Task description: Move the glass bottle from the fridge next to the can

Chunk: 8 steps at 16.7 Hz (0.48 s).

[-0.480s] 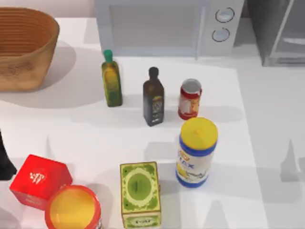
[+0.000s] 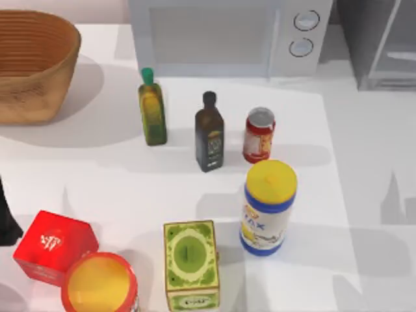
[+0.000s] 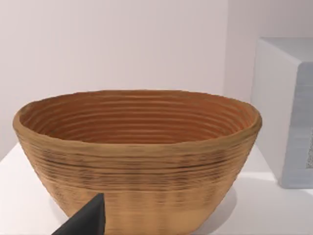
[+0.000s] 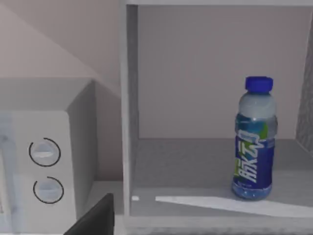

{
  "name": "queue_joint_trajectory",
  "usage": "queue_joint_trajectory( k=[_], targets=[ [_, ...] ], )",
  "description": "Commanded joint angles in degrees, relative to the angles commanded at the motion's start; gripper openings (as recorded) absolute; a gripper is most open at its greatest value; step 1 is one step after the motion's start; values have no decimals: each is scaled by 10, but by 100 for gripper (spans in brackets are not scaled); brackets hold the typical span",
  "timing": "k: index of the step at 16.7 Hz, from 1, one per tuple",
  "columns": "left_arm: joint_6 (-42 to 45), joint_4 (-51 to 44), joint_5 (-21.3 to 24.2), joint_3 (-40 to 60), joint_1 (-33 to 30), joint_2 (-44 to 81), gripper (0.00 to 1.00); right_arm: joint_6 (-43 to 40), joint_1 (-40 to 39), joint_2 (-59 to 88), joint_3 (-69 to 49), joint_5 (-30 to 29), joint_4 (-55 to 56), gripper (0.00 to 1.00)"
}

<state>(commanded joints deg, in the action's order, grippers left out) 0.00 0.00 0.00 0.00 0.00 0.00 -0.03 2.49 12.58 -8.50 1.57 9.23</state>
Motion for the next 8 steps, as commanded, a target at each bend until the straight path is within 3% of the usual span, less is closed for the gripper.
queue_joint_trajectory(
  k=[8],
  targets=[
    [0,0,0,0,0,0,100,-3,59,488,-225,55,245,100]
  ],
)
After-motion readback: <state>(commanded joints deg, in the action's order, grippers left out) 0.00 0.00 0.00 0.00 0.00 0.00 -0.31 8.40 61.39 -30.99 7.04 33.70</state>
